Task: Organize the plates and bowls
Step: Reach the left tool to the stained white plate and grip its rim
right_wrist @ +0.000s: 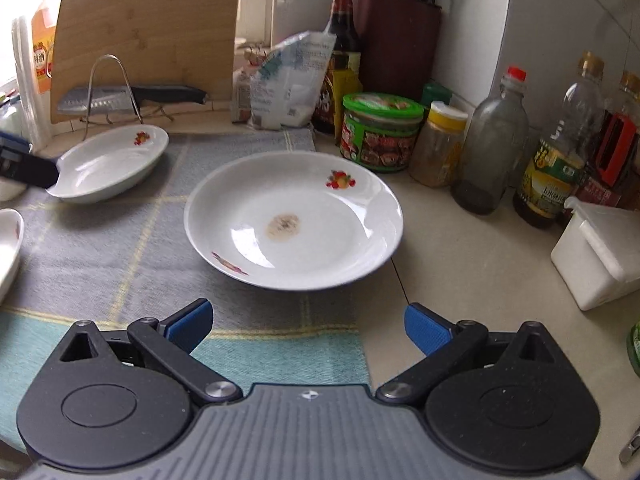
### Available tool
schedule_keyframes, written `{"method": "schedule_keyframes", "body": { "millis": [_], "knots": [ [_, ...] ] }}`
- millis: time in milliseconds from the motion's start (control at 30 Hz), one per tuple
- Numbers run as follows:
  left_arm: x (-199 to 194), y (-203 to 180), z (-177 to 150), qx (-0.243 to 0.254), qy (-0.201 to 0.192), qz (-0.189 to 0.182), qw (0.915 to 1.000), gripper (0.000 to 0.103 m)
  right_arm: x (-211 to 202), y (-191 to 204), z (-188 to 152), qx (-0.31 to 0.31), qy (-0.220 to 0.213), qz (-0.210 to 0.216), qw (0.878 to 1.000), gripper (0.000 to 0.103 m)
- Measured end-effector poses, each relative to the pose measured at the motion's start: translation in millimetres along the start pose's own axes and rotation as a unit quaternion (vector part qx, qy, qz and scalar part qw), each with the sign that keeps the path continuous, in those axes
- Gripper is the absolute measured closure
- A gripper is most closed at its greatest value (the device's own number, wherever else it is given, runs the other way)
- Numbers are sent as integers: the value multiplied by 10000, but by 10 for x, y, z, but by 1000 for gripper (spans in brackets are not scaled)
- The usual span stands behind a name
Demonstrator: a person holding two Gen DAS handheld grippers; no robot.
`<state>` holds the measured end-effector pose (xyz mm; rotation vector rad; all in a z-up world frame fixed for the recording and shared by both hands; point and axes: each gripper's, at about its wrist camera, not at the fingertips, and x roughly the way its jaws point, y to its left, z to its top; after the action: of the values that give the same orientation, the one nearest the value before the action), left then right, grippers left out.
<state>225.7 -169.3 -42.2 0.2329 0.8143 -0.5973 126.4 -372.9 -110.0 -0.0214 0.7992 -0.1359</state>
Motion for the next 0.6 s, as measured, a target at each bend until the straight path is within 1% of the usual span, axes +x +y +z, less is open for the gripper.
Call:
{"method": "schedule_keyframes", "body": {
  "millis": [100, 267, 333, 500, 600],
  "knots": [
    [191, -135, 159, 124, 89, -105, 9998, 1, 150, -121, -34, 19, 94, 40, 9999, 0],
    [475, -278, 359, 305, 231, -179, 9991, 1, 375, -231, -34, 18, 302, 257, 9992, 0],
    [568, -302, 422, 334, 273, -177, 9989, 1, 416, -266, -20, 16, 267, 368, 9990, 0],
    [754, -333, 541, 381, 357, -171, 9985, 1, 475, -287, 22, -255, 249, 586, 9976, 0],
    [848, -349, 607, 377, 394, -202, 9983, 1, 497, -297, 54, -318, 291, 625, 9971, 0]
  ]
}}
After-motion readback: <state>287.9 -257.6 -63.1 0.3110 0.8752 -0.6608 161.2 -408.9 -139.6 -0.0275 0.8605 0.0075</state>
